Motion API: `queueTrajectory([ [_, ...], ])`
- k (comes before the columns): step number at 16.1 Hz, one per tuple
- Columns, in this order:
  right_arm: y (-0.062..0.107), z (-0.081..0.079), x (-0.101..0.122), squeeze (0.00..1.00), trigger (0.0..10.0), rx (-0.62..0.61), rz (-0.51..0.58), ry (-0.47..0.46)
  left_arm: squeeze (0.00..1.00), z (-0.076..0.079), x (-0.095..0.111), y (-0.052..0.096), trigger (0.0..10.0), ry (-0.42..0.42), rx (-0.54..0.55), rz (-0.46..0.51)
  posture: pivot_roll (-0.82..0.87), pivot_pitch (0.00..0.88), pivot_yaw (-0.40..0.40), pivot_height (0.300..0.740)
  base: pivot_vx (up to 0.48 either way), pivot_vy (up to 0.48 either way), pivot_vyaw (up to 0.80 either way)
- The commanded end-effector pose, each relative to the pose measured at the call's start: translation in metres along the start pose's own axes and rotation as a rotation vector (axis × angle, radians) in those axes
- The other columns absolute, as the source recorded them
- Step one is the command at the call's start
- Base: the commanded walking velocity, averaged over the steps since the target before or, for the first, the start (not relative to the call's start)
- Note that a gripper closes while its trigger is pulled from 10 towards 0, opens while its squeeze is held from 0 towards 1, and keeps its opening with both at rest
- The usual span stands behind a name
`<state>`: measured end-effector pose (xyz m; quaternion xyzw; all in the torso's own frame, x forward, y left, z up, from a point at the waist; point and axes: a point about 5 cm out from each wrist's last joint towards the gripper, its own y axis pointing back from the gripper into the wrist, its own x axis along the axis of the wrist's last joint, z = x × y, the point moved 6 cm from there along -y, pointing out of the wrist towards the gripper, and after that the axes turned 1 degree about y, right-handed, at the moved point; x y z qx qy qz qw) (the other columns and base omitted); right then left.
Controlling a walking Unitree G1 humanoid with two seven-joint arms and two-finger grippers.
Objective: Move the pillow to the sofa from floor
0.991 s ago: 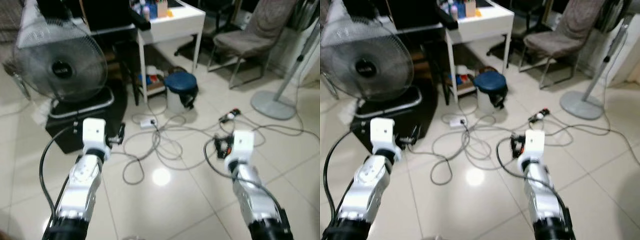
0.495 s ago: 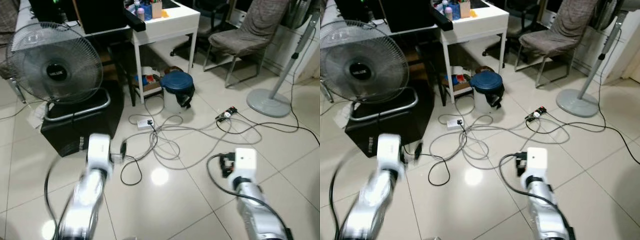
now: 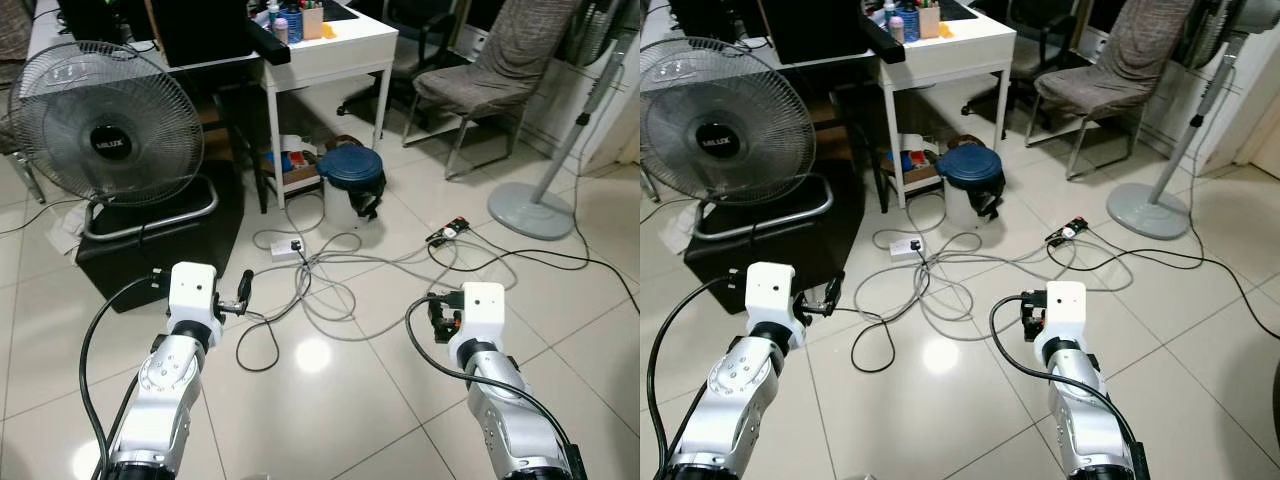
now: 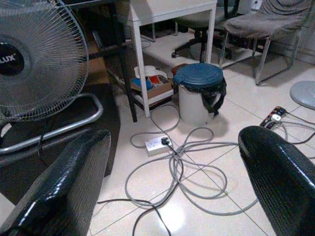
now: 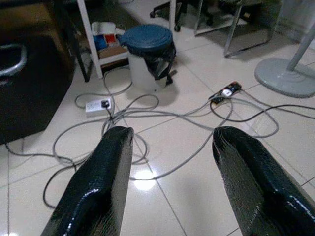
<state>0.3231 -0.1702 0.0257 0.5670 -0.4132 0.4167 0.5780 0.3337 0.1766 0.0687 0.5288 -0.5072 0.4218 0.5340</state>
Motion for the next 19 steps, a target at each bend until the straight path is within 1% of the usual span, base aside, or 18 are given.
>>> queueTrajectory([
  [1,-0.001,0.0,-0.001,0.0,10.0,-0.003,-0.016,0.001,0.0,0.0,0.009,-0.006,10.0,-0.016,-0.017,0.012,0.06,0.0,0.018,0.74,0.0,0.0,0.0],
  [2,-0.001,0.0,-0.002,0.0,10.0,-0.002,-0.017,0.001,0.0,0.0,0.009,-0.007,10.0,-0.017,-0.021,0.011,0.06,0.0,0.018,0.74,0.0,0.0,0.0],
  [4,-0.002,-0.006,0.001,0.0,10.0,0.006,-0.012,-0.014,0.0,-0.003,0.011,-0.012,10.0,-0.035,-0.018,0.008,0.05,0.0,0.039,0.74,0.0,0.0,0.0],
  [6,-0.002,-0.005,0.004,0.0,10.0,-0.008,0.001,-0.019,0.0,-0.004,0.011,-0.013,10.0,-0.03,-0.015,0.004,0.03,0.0,0.053,0.74,0.0,0.0,0.0],
  [10,-0.003,-0.002,0.006,0.0,10.0,-0.03,0.004,-0.023,0.0,-0.002,0.015,-0.017,10.0,-0.027,-0.026,0.016,0.03,0.0,0.053,0.74,0.0,0.0,0.0],
  [11,-0.002,-0.002,0.009,0.0,10.0,-0.03,0.011,-0.021,0.0,-0.002,0.015,-0.016,10.0,-0.021,-0.026,0.015,0.02,0.0,0.059,0.74,0.0,0.0,0.0],
  [13,-0.003,-0.008,0.016,0.0,10.0,0.02,0.033,0.038,0.0,-0.001,0.011,-0.013,10.0,-0.012,-0.019,0.009,0.04,0.0,0.041,0.74,0.0,0.0,0.0],
  [14,-0.004,-0.01,0.014,0.0,10.0,0.033,0.029,0.043,0.0,-0.002,0.008,-0.011,10.0,-0.021,-0.005,0.003,0.05,0.0,0.026,0.74,0.0,0.0,0.0],
  [17,-0.006,-0.011,0.01,0.0,10.0,0.031,0.005,0.041,0.0,-0.004,0.001,-0.001,10.0,-0.001,0.018,-0.011,0.08,0.0,-0.001,0.74,-0.253,0.0,0.0],
  [19,-0.002,-0.01,0.004,0.0,10.0,0.036,-0.019,0.055,0.0,-0.005,-0.002,0.003,10.0,0.001,0.027,-0.024,0.08,0.0,-0.009,0.74,-0.326,0.0,0.0],
])
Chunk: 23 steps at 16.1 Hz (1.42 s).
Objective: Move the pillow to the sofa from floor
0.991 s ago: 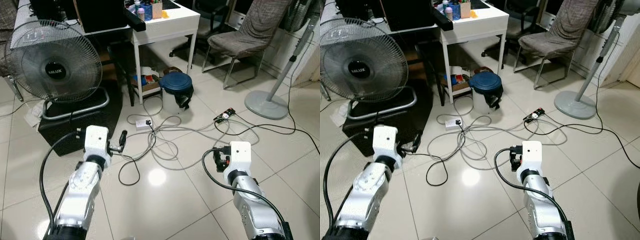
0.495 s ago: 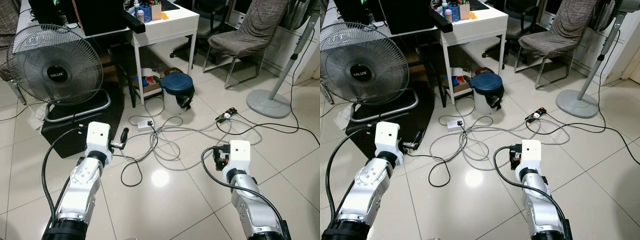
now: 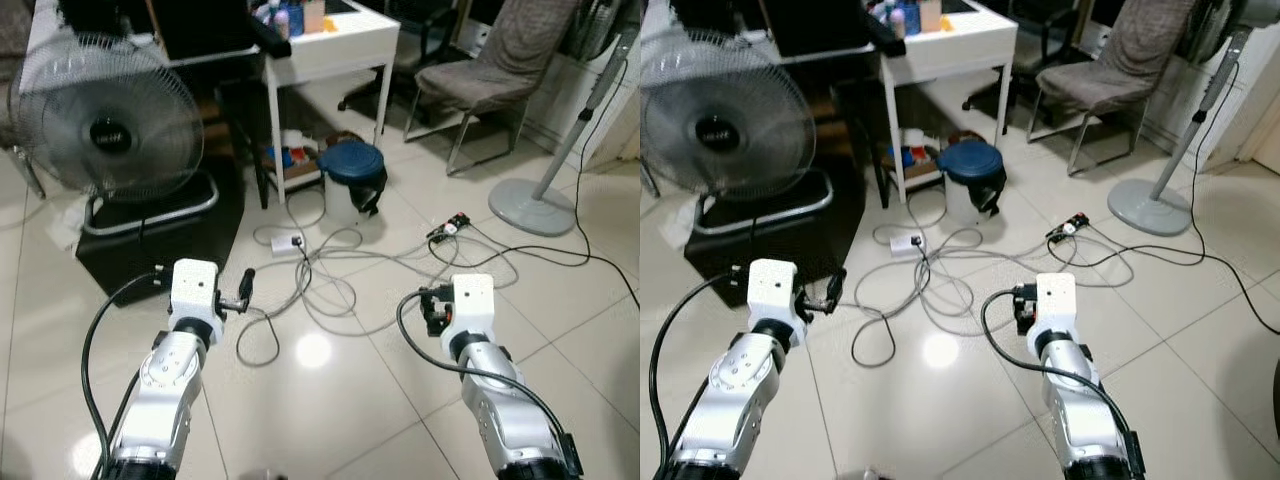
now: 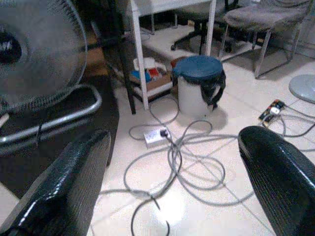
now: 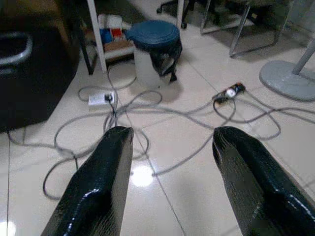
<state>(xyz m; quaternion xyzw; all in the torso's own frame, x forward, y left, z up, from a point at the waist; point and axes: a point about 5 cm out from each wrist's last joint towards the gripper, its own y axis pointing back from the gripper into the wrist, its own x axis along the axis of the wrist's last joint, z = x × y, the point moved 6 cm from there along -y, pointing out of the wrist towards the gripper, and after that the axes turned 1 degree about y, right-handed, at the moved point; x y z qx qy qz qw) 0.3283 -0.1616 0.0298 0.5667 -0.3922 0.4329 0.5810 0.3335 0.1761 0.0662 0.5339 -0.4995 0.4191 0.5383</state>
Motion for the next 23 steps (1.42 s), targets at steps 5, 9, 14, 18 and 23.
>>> queueTrajectory([
  [5,0.004,0.005,-0.003,0.0,10.0,-0.019,-0.019,-0.002,0.0,-0.003,0.005,0.003,10.0,-0.007,0.017,0.005,0.07,0.0,-0.008,0.74,-0.34,0.0,0.0],
  [9,0.003,0.007,-0.001,0.0,10.0,-0.023,-0.016,-0.011,0.0,-0.002,0.008,0.002,10.0,-0.011,0.014,0.013,0.08,0.0,-0.01,0.74,-0.341,0.0,0.0],
  [14,0.001,0.007,0.002,0.0,10.0,-0.028,-0.004,-0.026,0.0,-0.002,0.009,0.002,10.0,-0.016,0.013,0.011,0.09,0.0,-0.012,0.74,-0.341,0.0,0.0],
  [18,-0.003,0.002,0.009,0.0,10.0,-0.01,0.012,-0.01,0.0,-0.007,0.016,0.001,10.0,-0.008,0.035,0.035,0.1,0.0,-0.023,0.74,-0.252,0.0,0.0],
  [23,-0.005,-0.004,0.012,0.0,10.0,0.024,0.024,-0.008,0.0,-0.012,0.013,0.004,10.0,-0.007,0.07,0.032,0.11,0.0,-0.039,0.74,0.0,0.0,0.0],
])
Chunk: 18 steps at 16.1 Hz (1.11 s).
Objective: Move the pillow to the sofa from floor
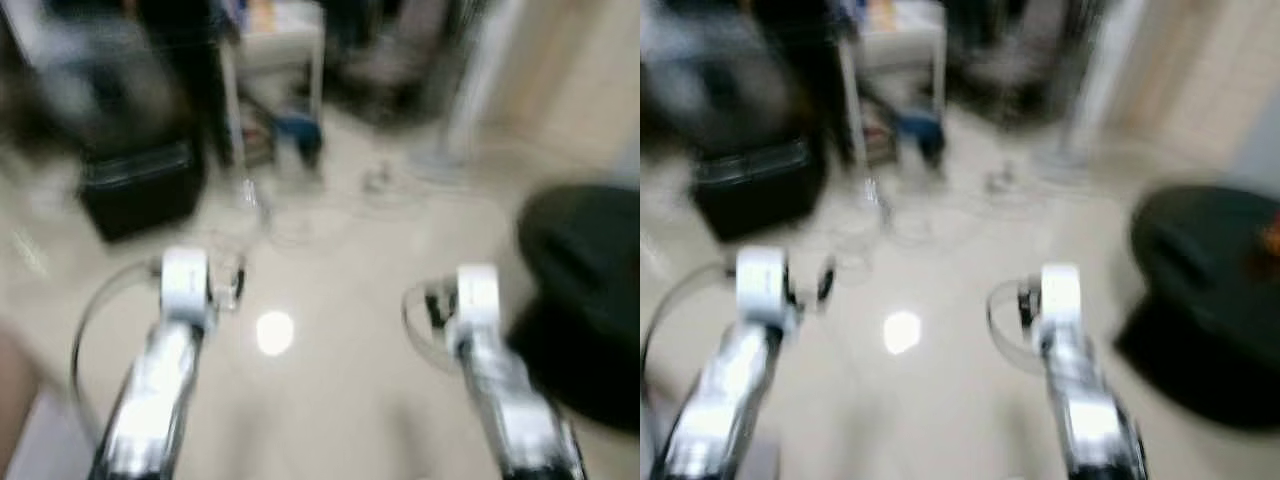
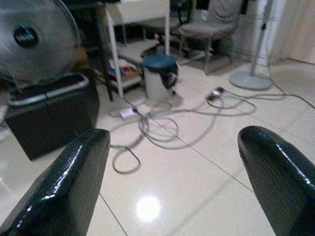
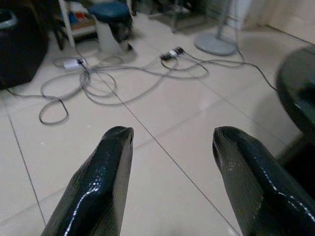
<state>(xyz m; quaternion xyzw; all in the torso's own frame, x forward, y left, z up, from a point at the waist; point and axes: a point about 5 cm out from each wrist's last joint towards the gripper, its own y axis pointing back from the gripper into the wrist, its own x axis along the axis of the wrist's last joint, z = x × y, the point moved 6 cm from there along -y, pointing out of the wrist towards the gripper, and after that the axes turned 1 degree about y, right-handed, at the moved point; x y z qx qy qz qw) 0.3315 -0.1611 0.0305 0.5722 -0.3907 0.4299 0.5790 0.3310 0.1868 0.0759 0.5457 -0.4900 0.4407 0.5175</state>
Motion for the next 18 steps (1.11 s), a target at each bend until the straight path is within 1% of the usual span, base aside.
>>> queueTrajectory([
  [1,-0.002,-0.007,0.012,0.0,10.0,0.034,0.04,0.02,0.0,-0.003,0.006,0.0,10.0,-0.015,0.015,0.023,0.12,0.0,-0.043,0.74,0.0,0.0,0.0],
  [2,-0.003,-0.007,0.013,0.0,10.0,0.038,0.039,0.03,0.0,-0.004,0.008,-0.001,10.0,-0.018,0.019,0.031,0.12,0.0,-0.045,0.74,0.0,0.0,0.0],
  [3,-0.004,-0.007,0.014,0.0,10.0,0.044,0.047,0.04,0.0,-0.005,0.01,0.0,10.0,0.001,0.027,0.042,0.12,0.0,-0.045,0.74,0.0,0.0,0.0],
  [5,-0.003,-0.009,0.016,0.0,10.0,0.062,0.071,0.048,0.0,-0.005,0.008,0.001,10.0,0.017,0.035,0.049,0.11,0.0,-0.043,0.74,0.0,-0.154,0.8],
  [7,-0.004,-0.011,0.016,0.0,10.0,0.083,0.085,0.082,0.0,-0.005,0.003,0.002,10.0,0.003,0.032,0.037,0.11,0.0,-0.044,0.74,0.0,-0.48,0.8],
  [11,-0.01,-0.014,0.028,0.0,10.0,0.103,0.118,0.091,0.0,-0.01,0.008,0.0,10.0,-0.003,0.058,0.056,0.13,0.0,-0.064,0.74,0.0,-0.48,0.8],
  [13,-0.012,-0.016,0.03,0.0,10.0,0.112,0.127,0.096,0.0,-0.011,0.009,-0.001,10.0,-0.006,0.063,0.06,0.13,0.0,-0.065,0.74,0.0,-0.48,0.8],
  [18,-0.012,-0.015,0.028,0.0,10.0,0.106,0.132,0.095,0.0,-0.011,0.014,-0.006,10.0,-0.017,0.055,0.069,0.11,0.0,-0.033,0.74,0.0,-0.48,0.8],
])
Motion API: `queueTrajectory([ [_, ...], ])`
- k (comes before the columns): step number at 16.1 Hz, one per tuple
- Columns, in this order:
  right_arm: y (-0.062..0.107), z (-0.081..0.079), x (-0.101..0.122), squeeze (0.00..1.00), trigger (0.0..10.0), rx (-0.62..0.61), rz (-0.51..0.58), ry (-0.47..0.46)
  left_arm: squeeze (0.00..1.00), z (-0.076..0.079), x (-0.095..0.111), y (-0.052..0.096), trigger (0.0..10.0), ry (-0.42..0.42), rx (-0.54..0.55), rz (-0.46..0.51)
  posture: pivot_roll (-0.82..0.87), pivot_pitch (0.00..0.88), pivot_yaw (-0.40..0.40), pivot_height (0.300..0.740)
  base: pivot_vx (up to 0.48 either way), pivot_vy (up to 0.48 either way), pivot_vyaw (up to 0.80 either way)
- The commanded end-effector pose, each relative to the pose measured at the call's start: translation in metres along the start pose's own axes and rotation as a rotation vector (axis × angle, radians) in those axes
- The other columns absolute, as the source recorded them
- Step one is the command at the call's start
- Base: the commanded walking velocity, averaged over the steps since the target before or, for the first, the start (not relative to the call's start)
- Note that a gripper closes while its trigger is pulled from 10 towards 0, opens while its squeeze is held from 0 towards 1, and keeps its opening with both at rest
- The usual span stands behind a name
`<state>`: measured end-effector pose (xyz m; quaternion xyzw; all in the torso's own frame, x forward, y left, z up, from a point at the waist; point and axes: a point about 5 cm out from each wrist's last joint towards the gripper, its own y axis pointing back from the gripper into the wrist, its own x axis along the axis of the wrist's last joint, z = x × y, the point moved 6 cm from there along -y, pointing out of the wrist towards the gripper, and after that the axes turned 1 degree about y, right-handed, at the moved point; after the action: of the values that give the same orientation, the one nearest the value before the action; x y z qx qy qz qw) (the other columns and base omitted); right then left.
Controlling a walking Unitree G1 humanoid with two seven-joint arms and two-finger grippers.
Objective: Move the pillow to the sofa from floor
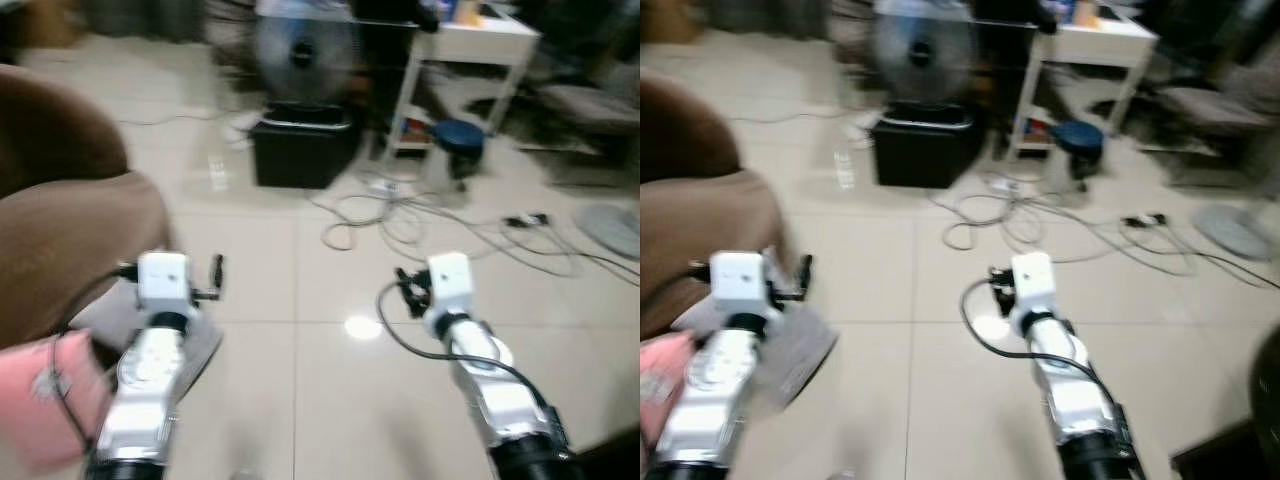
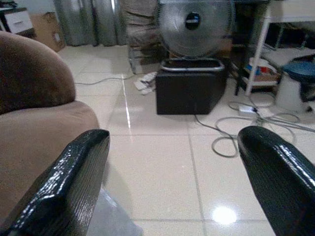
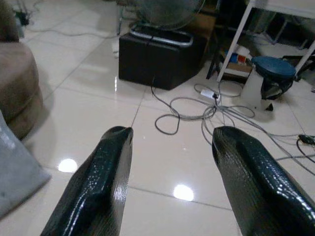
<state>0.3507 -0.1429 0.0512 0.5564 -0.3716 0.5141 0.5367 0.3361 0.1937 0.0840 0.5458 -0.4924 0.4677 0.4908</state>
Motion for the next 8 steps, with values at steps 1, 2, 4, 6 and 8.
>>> queueTrajectory([
  [1,-0.0002,0.0032,0.0003,0.0,10.0,-0.016,0.007,-0.005,0.0,-0.0016,0.0072,-0.0047,10.0,-0.02,-0.003,0.018,0.11,0.0,-0.029,0.74,0.0,-0.48,0.8],
  [2,0.0001,0.0043,-0.0009,0.0,10.0,-0.023,0.006,-0.006,0.0,-0.0007,0.008,-0.006,10.0,-0.022,-0.008,0.019,0.1,0.0,-0.021,0.74,0.0,-0.48,0.8],
  [4,0.0011,0.0048,-0.0021,0.0,10.0,-0.029,0.007,-0.008,0.0,0.0008,0.0084,-0.007,10.0,-0.026,-0.017,0.02,0.1,0.0,-0.013,0.74,0.0,-0.48,0.8],
  [6,0.0034,0.0047,-0.0049,0.0,10.0,-0.04,0.005,-0.014,0.0,0.005,0.0003,-0.0085,10.0,-0.038,-0.042,-0.04,0.1,0.0,-0.003,0.74,0.0,0.0,0.8],
  [8,0.0031,0.0046,-0.0074,0.0,10.0,-0.056,-0.006,-0.019,0.0,0.0027,0.0021,-0.0095,10.0,-0.069,-0.034,-0.029,0.1,0.0,-0.003,0.74,0.0,0.48,0.4],
])
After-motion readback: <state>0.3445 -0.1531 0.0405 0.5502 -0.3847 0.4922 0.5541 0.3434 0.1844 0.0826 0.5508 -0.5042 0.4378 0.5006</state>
